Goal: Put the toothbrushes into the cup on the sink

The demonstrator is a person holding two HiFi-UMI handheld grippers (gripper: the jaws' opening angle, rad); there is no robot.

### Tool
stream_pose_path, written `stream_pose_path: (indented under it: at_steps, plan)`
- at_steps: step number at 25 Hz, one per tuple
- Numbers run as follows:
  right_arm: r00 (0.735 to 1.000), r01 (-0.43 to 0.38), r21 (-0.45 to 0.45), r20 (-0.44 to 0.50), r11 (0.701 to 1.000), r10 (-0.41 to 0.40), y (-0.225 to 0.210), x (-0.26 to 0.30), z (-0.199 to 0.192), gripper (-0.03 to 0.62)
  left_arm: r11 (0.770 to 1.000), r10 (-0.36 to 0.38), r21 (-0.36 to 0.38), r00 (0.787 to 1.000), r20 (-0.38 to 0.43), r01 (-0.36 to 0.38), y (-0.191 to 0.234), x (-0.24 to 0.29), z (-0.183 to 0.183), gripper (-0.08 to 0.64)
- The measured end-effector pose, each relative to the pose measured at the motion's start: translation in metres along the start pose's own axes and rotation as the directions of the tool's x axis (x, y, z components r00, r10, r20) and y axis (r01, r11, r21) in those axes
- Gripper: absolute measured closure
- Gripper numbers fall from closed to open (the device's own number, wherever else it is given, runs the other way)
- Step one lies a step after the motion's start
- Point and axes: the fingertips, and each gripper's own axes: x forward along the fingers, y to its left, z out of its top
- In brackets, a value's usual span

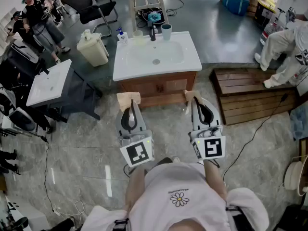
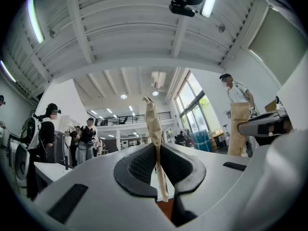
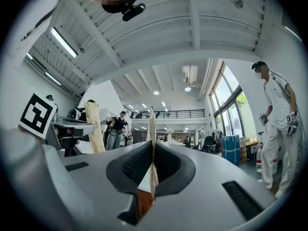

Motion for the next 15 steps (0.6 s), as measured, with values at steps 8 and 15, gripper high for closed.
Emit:
stream_pose_path:
  at_steps: [8,15]
  plan:
    - [1.0,0.003,0.002,0.008,1.0,-0.003,0.0014,0.0,0.0038,0.577,1.0,0.008,-0.007,1.0,0.015,-0.008,0.0082,-0.0061,0.004,0.522]
    - [1.0,0.005,-0.002,0.031,1.0,-0.005,0.0009,0.0082,0.0064,0.577,1.0,0.015,-0.013,1.0,0.012,-0.014,0.0116,0.0017,0.0002,0.522]
